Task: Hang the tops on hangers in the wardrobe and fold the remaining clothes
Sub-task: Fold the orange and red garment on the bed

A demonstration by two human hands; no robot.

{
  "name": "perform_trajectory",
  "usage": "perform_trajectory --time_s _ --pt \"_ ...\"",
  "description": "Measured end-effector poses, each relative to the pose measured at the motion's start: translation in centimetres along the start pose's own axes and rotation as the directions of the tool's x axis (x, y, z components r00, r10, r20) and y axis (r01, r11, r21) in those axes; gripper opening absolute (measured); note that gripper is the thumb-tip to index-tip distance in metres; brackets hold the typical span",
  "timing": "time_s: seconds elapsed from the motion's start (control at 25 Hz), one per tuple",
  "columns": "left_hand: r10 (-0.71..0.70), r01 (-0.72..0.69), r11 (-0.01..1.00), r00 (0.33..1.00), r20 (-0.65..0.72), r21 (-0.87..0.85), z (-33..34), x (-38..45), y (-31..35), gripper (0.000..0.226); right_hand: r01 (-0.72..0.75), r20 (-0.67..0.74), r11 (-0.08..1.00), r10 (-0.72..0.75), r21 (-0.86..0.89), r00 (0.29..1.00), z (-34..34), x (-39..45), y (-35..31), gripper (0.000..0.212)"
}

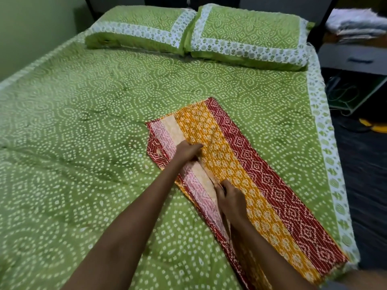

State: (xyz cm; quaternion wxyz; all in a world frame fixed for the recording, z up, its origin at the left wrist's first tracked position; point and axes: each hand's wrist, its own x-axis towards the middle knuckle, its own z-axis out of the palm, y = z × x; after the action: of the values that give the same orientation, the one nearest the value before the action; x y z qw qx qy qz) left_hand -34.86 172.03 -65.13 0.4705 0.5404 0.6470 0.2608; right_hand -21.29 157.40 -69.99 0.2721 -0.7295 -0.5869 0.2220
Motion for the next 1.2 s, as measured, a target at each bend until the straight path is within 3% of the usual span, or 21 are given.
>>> perform_trajectory --time_s 0.08,0.16,0.24,0.36,0.52,0.64,0.72,0.88,1.04,1.2 --pt "-0.114 0.098 0.967 0.992 -0.056 -0.236 1.2 1.3 0.8 0.041 0.06 -0.06 0.996 -0.056 0.06 0.997 -0.4 0.2 -0.3 0.015" --pt "-0.119 0.039 0.906 0.979 -0.165 -0.422 1.3 3.0 1.5 0.061 0.109 -0.101 0.992 -0.102 0.069 0.99 -0.7 0.0 -0.6 0.012" --pt "-0.102 -0.027 0.876 0.966 -0.239 -0.482 0.6 4.8 2.0 0.056 0.138 -0.068 0.99 -0.135 0.038 0.989 -0.8 -0.4 -0.8 0.01" --pt "-0.105 -0.015 0.866 0.972 -0.212 -0.501 -1.6 6.7 2.4 0.045 0.141 -0.058 0.99 -0.14 0.0 0.988 -1.1 -0.3 -0.9 0.015" --pt "0.111 -0.254 0.925 0.892 -0.438 -0.282 -5.5 5.9 1.7 0.043 0.335 -0.178 0.942 -0.324 0.029 0.929 -1.1 -0.7 -2.2 0.008" --pt "0.023 -0.113 0.977 0.9 -0.435 -0.182 -7.0 4.9 -3.8 0.044 0.392 0.005 0.913 -0.394 -0.112 0.919 0.1 -1.8 -2.1 0.014" --pt "-0.031 -0.04 0.985 0.912 -0.409 -0.165 -7.0 5.1 -5.8 0.05 0.316 0.155 0.943 -0.299 -0.1 0.942 0.5 -2.0 -1.7 0.02" --pt "0.002 -0.032 0.998 0.845 -0.534 -0.047 -7.2 5.7 -5.0 0.04 0.361 0.062 0.933 -0.359 -0.017 0.931 0.3 -2.3 -1.9 0.016" --pt "0.029 0.071 0.981 0.87 -0.491 0.183 -7.0 5.7 -5.2 0.048 0.316 0.106 0.949 -0.312 -0.023 0.944 0.2 -3.0 -1.4 0.019" --pt "-0.04 0.146 0.972 0.876 -0.48 0.186 -7.9 5.5 -4.0 0.054 0.313 0.13 0.948 -0.303 -0.061 0.944 0.0 -3.7 -1.6 0.03"
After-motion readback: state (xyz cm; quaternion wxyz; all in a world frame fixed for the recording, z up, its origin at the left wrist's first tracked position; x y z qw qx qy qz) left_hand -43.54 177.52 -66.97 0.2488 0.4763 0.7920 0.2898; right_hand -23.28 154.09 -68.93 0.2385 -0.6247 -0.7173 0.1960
